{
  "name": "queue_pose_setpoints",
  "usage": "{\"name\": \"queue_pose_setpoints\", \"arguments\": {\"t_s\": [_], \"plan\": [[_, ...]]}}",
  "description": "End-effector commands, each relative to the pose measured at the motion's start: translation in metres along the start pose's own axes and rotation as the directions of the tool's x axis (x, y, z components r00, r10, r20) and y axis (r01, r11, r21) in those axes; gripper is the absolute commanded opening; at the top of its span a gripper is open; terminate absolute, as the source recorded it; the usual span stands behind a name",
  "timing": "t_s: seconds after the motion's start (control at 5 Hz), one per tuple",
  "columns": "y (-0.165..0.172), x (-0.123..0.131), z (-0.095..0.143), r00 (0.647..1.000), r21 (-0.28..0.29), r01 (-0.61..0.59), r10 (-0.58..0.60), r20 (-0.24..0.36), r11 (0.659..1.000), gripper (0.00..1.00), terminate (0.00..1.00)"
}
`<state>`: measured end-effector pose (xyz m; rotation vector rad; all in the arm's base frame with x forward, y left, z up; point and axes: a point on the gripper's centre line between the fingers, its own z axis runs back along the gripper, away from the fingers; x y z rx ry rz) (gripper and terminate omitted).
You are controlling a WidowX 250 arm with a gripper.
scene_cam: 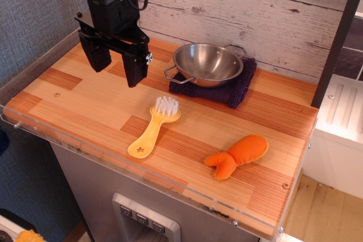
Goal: PICK UP THE VISSEL AND PUT ON THE VIOLET VOWEL
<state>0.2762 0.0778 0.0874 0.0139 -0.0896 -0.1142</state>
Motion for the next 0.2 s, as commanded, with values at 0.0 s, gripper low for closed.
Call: {"name": "queue_pose_setpoints", "arguments": {"t_s": [0.0], "plan": [[-0.0009,-0.0003,0.0131,1.0,0.012,0.006,-0.006,0.026,1.0,1.0,1.0]]}}
